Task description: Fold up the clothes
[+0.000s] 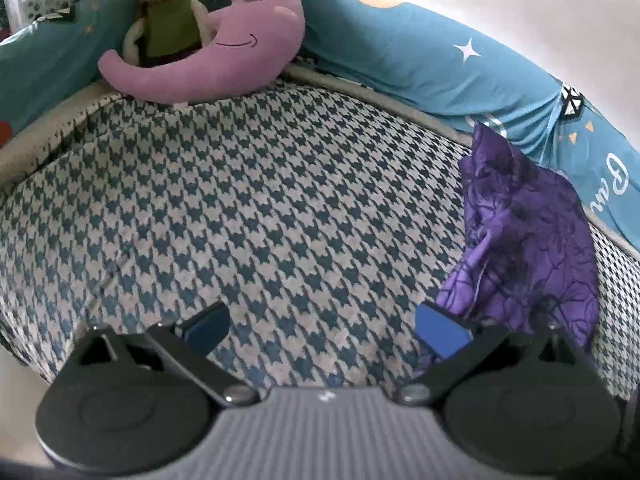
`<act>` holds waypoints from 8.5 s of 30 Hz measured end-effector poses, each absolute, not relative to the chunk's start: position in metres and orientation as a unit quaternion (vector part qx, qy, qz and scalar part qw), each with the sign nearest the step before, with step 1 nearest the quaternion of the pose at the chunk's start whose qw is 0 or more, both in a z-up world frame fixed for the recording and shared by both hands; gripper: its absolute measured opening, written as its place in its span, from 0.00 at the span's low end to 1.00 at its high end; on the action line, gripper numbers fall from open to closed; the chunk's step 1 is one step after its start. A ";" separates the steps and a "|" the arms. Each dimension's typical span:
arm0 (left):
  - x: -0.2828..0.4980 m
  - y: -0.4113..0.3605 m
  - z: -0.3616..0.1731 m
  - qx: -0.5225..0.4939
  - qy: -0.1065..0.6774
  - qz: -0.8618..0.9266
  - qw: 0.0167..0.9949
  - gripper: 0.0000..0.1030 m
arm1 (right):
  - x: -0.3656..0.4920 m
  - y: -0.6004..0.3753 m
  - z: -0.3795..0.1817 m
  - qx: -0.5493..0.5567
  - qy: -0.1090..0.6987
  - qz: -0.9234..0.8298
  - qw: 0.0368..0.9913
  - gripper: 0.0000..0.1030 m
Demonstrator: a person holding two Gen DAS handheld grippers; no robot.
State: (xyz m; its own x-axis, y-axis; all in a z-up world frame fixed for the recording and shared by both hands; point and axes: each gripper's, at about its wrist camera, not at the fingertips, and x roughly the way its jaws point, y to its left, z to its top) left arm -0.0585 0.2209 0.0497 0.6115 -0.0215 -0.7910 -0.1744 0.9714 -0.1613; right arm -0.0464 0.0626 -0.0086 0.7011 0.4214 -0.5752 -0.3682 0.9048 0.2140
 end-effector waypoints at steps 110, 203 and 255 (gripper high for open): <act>-0.093 0.100 0.011 0.022 0.451 -0.024 0.892 1.00 | -0.172 -0.103 0.042 0.050 0.440 0.166 0.881 0.33; 0.024 0.104 -0.009 0.042 0.473 0.059 0.878 1.00 | 0.111 -0.184 -0.005 0.275 0.288 0.108 0.911 0.14; 0.000 0.018 0.009 0.067 0.450 -0.136 0.880 1.00 | -0.003 -0.338 0.006 0.382 0.277 -0.024 0.881 0.43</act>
State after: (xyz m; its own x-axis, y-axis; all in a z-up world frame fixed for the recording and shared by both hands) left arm -0.0001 0.0175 0.0087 0.5580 -0.1793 -0.8102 0.2996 0.9541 -0.0048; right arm -0.0032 -0.3377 0.0063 0.8450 0.1704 -0.5069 0.2539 0.7065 0.6606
